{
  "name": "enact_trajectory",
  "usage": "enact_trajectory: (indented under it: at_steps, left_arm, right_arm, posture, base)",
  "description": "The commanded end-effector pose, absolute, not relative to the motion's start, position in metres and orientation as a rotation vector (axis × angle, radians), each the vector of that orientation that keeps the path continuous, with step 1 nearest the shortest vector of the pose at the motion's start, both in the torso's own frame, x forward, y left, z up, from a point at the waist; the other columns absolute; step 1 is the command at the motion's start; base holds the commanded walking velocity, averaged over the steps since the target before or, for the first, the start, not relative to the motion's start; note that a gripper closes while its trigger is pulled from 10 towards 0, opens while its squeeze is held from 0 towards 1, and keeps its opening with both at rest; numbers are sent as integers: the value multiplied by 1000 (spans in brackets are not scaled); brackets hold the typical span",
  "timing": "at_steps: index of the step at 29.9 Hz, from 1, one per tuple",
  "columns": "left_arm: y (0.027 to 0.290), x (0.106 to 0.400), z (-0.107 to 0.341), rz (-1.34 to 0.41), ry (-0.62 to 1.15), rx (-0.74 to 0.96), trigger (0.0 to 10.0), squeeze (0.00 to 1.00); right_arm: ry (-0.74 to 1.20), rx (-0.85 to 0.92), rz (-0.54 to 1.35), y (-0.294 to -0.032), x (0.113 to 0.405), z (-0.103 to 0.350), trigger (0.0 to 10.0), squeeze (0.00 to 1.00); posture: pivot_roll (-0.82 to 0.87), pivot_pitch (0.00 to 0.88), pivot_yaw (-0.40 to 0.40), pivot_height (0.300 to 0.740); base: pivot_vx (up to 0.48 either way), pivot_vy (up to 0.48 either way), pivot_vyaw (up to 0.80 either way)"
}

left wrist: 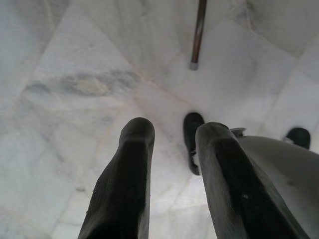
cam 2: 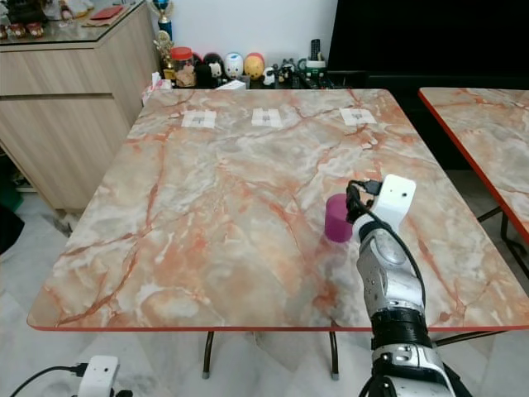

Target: Setting the table

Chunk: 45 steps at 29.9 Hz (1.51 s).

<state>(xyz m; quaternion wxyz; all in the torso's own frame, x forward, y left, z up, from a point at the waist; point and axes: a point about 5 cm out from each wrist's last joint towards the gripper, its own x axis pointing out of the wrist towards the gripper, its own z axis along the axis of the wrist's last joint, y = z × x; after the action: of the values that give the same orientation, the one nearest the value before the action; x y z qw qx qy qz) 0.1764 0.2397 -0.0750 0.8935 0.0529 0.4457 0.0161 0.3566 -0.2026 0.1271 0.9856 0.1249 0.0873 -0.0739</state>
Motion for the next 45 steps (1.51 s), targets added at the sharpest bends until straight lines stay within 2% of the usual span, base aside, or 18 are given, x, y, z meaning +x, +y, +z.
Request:
enact_trajectory:
  at_steps: [1, 23, 32, 33, 35, 36, 37, 38, 40, 41, 42, 45]
  left_arm:
    - [236, 173, -78, 31, 948, 114, 10000, 0]
    - [243, 173, -76, 34, 934, 116, 10000, 0]
    - [254, 167, -75, 51, 943, 118, 10000, 0]
    - [254, 167, -75, 51, 944, 118, 10000, 0]
    - [254, 167, -75, 51, 944, 118, 10000, 0]
    - [254, 167, -75, 51, 945, 118, 10000, 0]
    - [254, 167, -75, 50, 946, 118, 10000, 0]
    - [253, 167, -75, 49, 946, 118, 10000, 0]
    - [249, 168, -76, 46, 947, 116, 10000, 0]
    - [249, 168, -76, 45, 947, 115, 10000, 0]
    - [247, 169, -77, 44, 948, 115, 10000, 0]
    - [239, 170, -79, 37, 950, 112, 10000, 0]
  right_arm:
    - [189, 251, -146, -203, 360, 131, 10000, 0]
    - [243, 261, -147, -204, 357, 122, 10000, 0]
    - [265, 272, -141, -201, 358, 118, 10000, 0]
    - [266, 272, -140, -200, 358, 118, 5765, 0]
    - [268, 272, -139, -200, 358, 118, 1725, 0]
    - [271, 271, -139, -200, 358, 117, 353, 0]
    - [275, 269, -138, -200, 357, 116, 2000, 0]
    - [276, 269, -138, -200, 357, 116, 2000, 0]
    - [282, 267, -137, -200, 357, 115, 3725, 0]
    - [283, 266, -136, -200, 357, 114, 5686, 0]
    - [285, 265, -135, -200, 357, 114, 10000, 0]
    - [291, 263, -136, -200, 357, 113, 10000, 0]
  posture:
    - [106, 0, -38, 740]
    - [107, 6, -35, 740]
    - [111, 18, -37, 740]
    - [111, 20, -37, 740]
    - [111, 20, -37, 740]
    - [111, 20, -37, 740]
    - [111, 20, -37, 740]
    - [111, 20, -37, 740]
    - [110, 20, -37, 740]
    - [110, 20, -37, 740]
    - [110, 20, -37, 740]
    - [110, 20, -37, 740]
  base:
    - [0, 0, 0]
    - [0, 0, 0]
    - [0, 0, 0]
    - [0, 0, 0]
    - [0, 0, 0]
    - [0, 0, 0]
    - [0, 0, 0]
    - [0, 0, 0]
    - [0, 0, 0]
    - [0, 0, 0]
    - [0, 0, 0]
    - [0, 0, 0]
